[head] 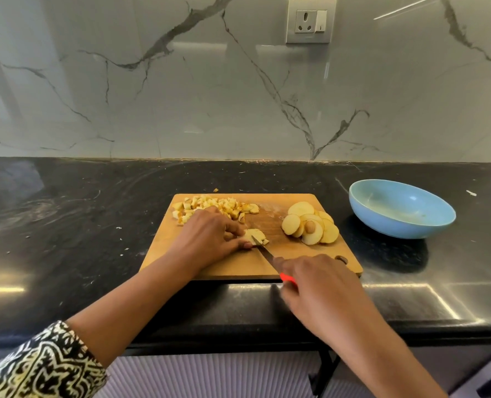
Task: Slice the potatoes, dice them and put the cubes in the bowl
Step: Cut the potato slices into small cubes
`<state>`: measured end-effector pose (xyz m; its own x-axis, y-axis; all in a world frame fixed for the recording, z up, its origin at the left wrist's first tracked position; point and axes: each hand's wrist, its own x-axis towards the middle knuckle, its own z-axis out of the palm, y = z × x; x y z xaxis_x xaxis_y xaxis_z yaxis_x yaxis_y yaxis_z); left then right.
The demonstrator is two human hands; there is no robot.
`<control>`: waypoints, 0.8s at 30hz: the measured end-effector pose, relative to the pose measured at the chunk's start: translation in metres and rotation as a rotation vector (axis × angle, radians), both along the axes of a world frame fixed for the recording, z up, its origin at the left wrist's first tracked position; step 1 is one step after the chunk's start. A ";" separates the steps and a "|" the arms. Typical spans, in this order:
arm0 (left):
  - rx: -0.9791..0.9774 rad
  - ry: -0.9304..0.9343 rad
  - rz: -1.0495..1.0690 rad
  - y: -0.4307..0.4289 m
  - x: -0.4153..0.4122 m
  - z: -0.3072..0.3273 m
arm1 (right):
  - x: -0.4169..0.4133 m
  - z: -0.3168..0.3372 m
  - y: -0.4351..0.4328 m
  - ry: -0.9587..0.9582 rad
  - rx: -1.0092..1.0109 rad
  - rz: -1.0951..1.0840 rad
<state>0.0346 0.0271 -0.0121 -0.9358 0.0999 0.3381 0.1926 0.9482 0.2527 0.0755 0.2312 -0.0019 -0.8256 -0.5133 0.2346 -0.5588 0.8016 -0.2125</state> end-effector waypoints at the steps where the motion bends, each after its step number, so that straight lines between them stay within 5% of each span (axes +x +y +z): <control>1: -0.009 -0.015 0.000 -0.001 0.000 0.000 | 0.002 0.003 0.006 -0.005 -0.028 0.002; 10: -0.031 -0.024 0.058 -0.014 0.002 -0.007 | -0.003 0.007 -0.012 -0.026 -0.154 0.005; 18: -0.047 0.038 0.044 -0.015 -0.005 -0.011 | -0.011 -0.006 -0.043 0.064 0.072 -0.044; 24: -0.155 0.043 0.090 -0.017 -0.007 -0.012 | 0.000 0.011 0.006 -0.150 -0.022 0.025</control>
